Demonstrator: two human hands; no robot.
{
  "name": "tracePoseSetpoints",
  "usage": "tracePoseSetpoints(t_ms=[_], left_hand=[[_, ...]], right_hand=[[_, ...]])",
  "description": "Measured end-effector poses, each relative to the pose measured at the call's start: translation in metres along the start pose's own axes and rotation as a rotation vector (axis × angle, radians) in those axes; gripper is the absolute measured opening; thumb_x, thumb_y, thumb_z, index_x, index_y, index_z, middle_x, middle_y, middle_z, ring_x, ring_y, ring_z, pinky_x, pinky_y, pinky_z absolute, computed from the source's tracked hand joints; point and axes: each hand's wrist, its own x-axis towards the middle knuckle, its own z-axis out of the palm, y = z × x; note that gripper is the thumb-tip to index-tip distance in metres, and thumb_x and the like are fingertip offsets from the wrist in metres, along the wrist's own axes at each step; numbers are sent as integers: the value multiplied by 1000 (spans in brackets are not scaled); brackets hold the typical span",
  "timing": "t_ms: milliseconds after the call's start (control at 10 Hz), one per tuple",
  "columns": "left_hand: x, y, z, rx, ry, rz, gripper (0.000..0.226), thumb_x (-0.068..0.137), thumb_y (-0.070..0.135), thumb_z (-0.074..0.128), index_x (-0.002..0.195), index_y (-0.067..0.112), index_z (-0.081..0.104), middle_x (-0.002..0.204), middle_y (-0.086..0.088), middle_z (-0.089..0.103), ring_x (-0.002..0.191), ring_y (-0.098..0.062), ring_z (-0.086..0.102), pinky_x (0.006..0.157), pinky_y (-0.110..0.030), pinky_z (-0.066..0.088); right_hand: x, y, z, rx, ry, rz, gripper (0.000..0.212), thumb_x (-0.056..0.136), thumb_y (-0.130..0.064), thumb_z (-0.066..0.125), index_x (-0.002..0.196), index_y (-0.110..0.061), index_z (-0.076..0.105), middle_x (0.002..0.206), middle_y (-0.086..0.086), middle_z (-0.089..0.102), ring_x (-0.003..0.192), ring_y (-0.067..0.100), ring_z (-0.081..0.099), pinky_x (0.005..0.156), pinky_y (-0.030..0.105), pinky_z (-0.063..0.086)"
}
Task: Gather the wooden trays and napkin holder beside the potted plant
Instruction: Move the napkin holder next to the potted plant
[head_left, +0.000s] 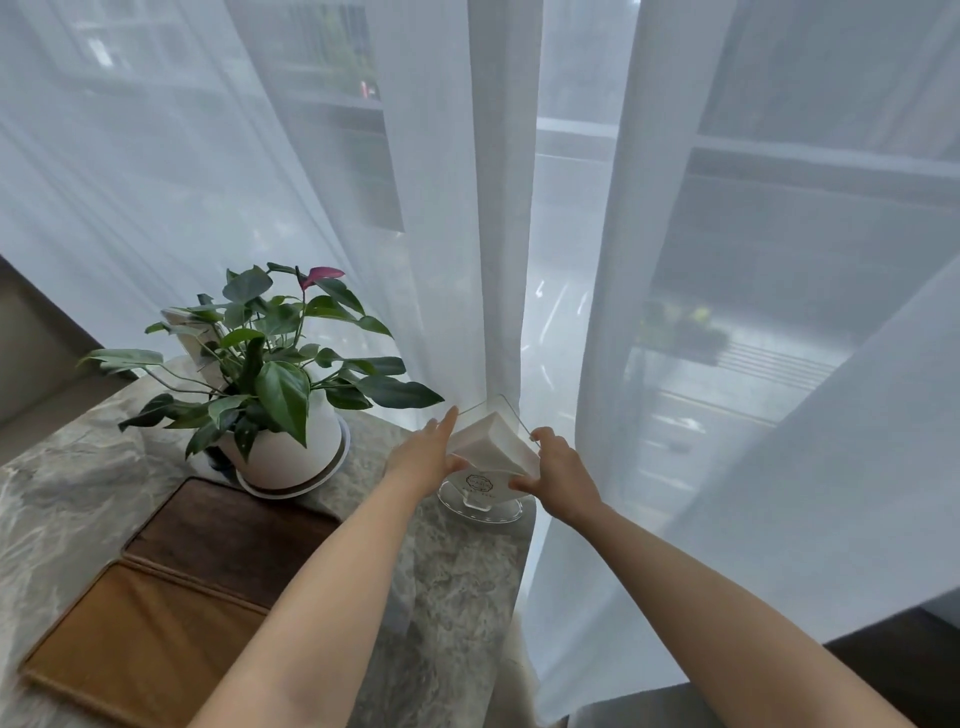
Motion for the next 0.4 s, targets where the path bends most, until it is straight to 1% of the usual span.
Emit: tracePoseSetpoints(t_ms=[100, 200, 300, 400], left_hand=[[3, 0, 2, -58, -23, 3, 76, 96, 33, 48, 151, 26, -3, 161, -9, 8, 146, -31, 19, 114, -47, 30], [4, -3, 4, -63, -33, 1, 75, 97, 33, 47, 151, 28, -5, 162, -8, 4, 148, -30, 13, 116, -48, 27], [3, -8, 7, -59, -17, -1, 73, 98, 35, 44, 151, 29, -6, 162, -8, -1, 149, -28, 7, 118, -49, 23], [-6, -13, 5, -18, 67, 14, 68, 99, 35, 39, 151, 25, -4, 162, -8, 0, 149, -27, 8, 119, -48, 23]], right_hand=[[0, 1, 2, 0, 9, 2, 69, 78, -27, 71, 133, -9, 35, 131, 16, 47, 118, 31, 47, 95, 41, 45], [-2, -1, 1, -21, 10, 4, 69, 78, -27, 70, 135, -9, 34, 131, 15, 47, 119, 30, 46, 95, 41, 44], [-2, 1, 2, -69, -10, -3, 73, 80, -29, 68, 139, -10, 29, 132, 14, 45, 121, 30, 42, 95, 41, 43], [-10, -2, 2, -128, 4, -21, 81, 83, -32, 64, 145, -9, 17, 139, 14, 38, 127, 31, 36, 97, 40, 41]])
